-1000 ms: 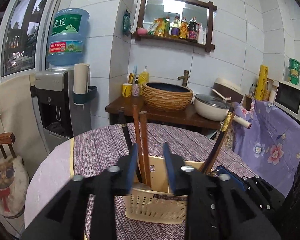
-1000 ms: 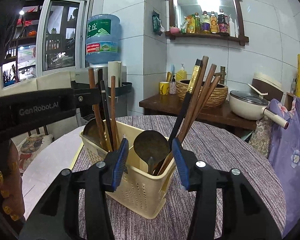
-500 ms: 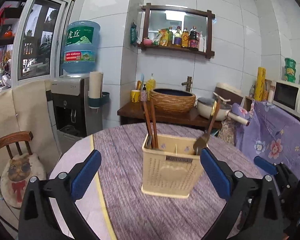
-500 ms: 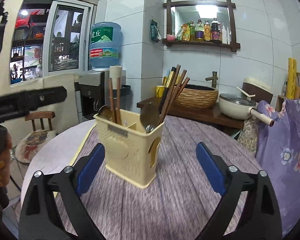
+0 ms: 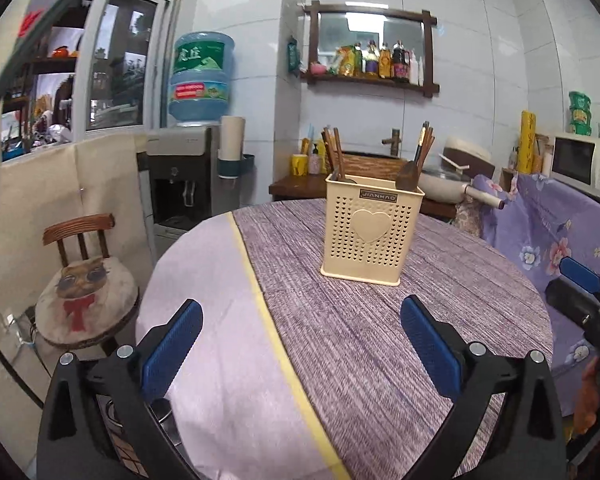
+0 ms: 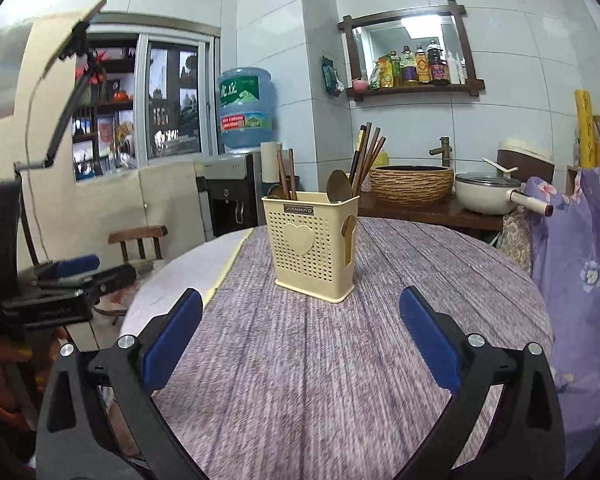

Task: Organize utensils

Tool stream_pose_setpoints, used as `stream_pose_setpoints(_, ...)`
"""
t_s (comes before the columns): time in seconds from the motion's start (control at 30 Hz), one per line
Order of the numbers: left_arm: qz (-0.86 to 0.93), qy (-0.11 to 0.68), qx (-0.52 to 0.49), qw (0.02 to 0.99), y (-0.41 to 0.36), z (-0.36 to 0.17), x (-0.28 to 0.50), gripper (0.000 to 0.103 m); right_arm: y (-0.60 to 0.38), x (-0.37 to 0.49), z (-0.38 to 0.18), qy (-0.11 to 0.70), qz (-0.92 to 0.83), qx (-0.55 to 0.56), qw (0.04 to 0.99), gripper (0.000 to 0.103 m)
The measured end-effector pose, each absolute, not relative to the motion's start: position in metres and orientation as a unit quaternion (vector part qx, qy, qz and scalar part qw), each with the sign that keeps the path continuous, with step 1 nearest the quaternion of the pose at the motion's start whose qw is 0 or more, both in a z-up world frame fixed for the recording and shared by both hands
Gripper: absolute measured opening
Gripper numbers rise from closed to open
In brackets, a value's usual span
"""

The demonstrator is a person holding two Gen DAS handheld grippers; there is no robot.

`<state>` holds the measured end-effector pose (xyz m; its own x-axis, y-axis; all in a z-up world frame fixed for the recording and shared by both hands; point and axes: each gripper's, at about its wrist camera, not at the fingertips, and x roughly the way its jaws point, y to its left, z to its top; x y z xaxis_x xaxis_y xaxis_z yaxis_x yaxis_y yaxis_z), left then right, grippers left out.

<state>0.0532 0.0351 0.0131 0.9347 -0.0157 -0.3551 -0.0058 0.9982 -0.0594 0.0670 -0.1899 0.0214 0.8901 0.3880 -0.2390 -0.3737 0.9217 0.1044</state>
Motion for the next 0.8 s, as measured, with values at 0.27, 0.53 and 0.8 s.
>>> stream_pose_setpoints(0.27, -0.018, 0.169, -0.051, 0.984, 0.032, 0.015, 0.019, 0.098, -0.186, 0.023, 0.029, 0.110, 0.206, 0.020, 0.972, 0.097)
stream_pose_setpoints(0.53, -0.026, 0.159, -0.036, 0.986, 0.023, 0.017, 0.007, 0.098, -0.176, 0.006, 0.031, 0.099, 0.216, -0.005, 0.971, 0.097)
stream_pose_setpoints(0.8, -0.022, 0.161, -0.026, 0.986, 0.022, 0.015, 0.006, 0.098, -0.183, 0.008, 0.030, 0.105, 0.217, 0.008, 0.970, 0.097)
